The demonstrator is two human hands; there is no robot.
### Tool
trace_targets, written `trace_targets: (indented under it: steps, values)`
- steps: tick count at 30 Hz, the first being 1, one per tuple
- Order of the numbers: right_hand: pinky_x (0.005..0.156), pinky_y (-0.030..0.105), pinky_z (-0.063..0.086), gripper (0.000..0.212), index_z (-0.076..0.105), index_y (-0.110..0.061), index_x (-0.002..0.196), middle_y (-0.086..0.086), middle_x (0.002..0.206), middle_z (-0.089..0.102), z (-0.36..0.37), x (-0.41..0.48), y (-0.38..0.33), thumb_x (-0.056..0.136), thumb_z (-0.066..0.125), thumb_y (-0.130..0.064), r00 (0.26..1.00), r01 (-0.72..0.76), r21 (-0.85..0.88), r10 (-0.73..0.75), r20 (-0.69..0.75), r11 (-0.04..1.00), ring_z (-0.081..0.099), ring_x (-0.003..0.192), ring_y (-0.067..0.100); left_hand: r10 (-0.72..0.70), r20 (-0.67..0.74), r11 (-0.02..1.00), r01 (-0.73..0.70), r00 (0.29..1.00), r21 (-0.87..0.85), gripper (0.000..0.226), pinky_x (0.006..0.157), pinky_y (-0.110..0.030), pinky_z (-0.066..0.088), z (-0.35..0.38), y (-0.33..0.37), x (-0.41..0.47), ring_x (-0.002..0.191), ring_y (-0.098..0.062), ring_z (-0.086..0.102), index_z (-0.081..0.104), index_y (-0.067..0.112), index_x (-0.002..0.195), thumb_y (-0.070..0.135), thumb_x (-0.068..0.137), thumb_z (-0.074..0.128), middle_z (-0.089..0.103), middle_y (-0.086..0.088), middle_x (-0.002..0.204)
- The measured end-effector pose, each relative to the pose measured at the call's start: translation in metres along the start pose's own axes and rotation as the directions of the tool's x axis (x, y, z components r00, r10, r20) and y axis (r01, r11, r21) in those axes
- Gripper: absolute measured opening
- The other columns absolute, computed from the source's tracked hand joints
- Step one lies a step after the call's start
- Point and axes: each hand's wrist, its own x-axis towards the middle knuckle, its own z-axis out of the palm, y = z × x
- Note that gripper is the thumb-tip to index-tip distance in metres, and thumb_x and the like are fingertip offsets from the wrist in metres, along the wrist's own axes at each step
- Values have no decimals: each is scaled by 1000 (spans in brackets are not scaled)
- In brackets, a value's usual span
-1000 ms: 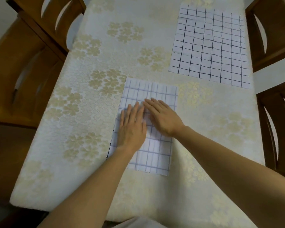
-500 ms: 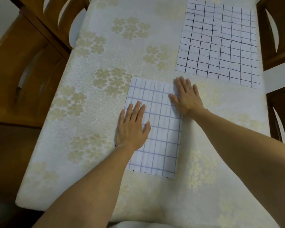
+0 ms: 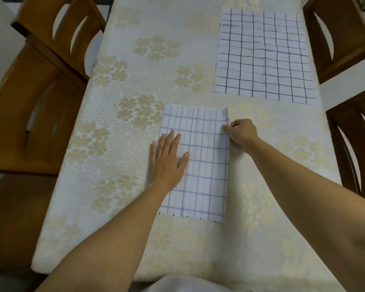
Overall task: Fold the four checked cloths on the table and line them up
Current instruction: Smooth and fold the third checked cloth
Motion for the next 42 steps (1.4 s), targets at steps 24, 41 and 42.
trace_targets:
  steps: [24,41,42]
  values:
    - [62,41,64,25,59,-4,125,20,107,72,16,-212,103,100,59,-9,834,-232,895,551,-19,381,72,85,33,177,246,977,-199,953,69,60,126,-44,-9,-3,70,-26,157,-20,-11,11,23,163,44,109,26,-3,2,171]
    - [67,31,45,17,59,-15,97,-3,81,61,7,-234,102,102,54,-31,801,-99,420,323,-504,902,60,76,18,220,279,943,-277,935,183,65,126,-45,-12,24,39,-36,153,-20,-27,-20,29,159,54,107,9,-28,4,166]
    - [66,29,42,14,58,-17,95,-4,80,61,11,-232,89,101,54,-28,828,-15,356,211,-519,934,59,75,13,227,264,946,-276,937,169,65,126,-45,-11,23,40,-37,154,-20,-24,-15,28,161,54,107,11,-24,4,167]
